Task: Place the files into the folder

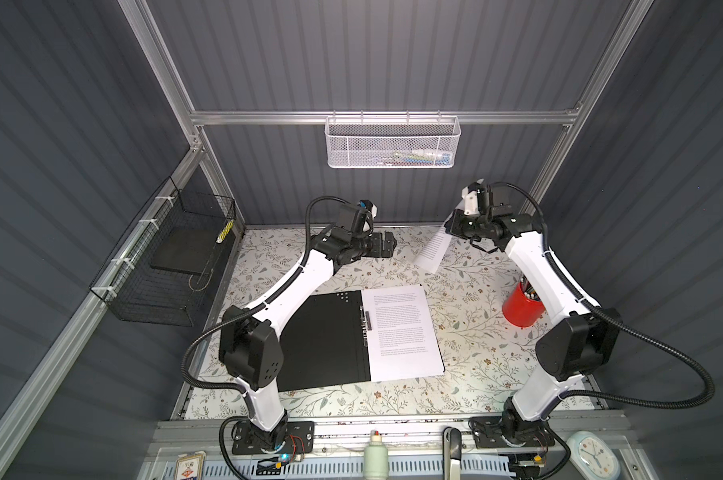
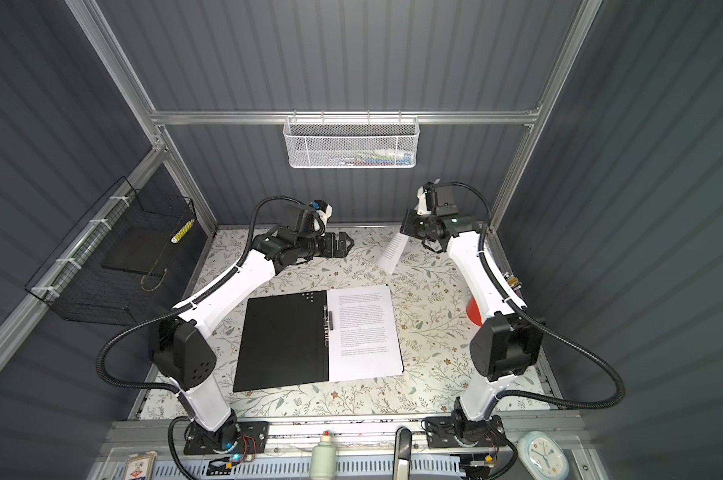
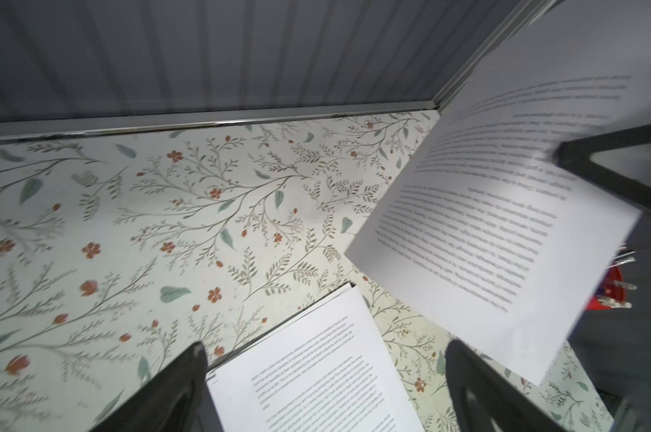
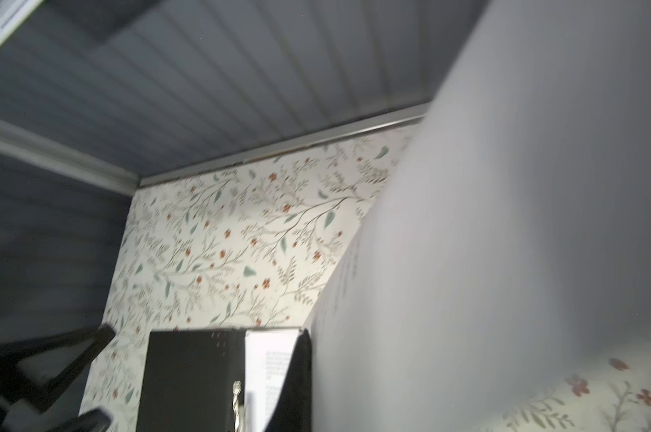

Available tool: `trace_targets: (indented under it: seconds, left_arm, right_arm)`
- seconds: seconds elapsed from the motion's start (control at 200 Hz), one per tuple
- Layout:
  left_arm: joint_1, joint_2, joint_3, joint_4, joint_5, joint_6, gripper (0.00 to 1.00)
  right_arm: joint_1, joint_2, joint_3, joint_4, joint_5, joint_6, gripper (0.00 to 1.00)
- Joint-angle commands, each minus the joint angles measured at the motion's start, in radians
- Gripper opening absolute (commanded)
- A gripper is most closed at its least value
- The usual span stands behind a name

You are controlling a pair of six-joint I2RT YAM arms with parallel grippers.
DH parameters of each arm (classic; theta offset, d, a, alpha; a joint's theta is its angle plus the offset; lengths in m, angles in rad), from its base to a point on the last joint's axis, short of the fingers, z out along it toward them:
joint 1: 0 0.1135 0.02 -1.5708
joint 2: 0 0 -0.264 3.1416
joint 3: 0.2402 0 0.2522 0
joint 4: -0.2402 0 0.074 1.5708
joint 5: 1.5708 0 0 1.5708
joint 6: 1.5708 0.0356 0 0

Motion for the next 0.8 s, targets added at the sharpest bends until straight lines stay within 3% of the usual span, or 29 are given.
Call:
trace_targets:
  seconds: [0.0, 0.155, 0.255, 0.4, 0.555, 0.66, 0.795]
  left_arm:
    - [0.006, -0.109, -0.084, 0.002, -0.089, 0.042, 1.0]
    - [0.011, -0.213, -0.198, -0.018, -0.173, 0.06, 1.0]
    - [0.012, -0.24, -0.246, -0.072, -0.213, 0.067, 1.0]
    - [0.013, -0.28, -0.297, -0.114, -0.236, 0.073, 1.0]
    - [0.014, -0.304, -0.335, -0.163, -0.259, 0.082, 1.0]
    - [0.015, -0.323, -0.37, -0.162, -0.261, 0.089, 1.0]
    - [0.014, -0.327, -0.382, -0.164, -0.271, 0.093, 1.0]
  right_arm:
    - [0.055, -0.005, 0.041, -0.187, -0.188, -0.049, 0.0]
    - [0.119, -0.03, 0.018, -0.24, -0.37, -0.056, 0.0]
    - [0.119, -0.095, -0.087, -0.222, -0.445, -0.057, 0.0]
    - [0.085, -0.123, -0.27, -0.271, -0.369, -0.122, 0.0]
    - [0.081, -0.042, -0.441, -0.284, -0.167, -0.191, 0.0]
    - [0.083, 0.066, -0.482, -0.222, -0.207, -0.211, 0.0]
    - [0.098, 0.127, -0.477, -0.177, -0.167, -0.23, 0.0]
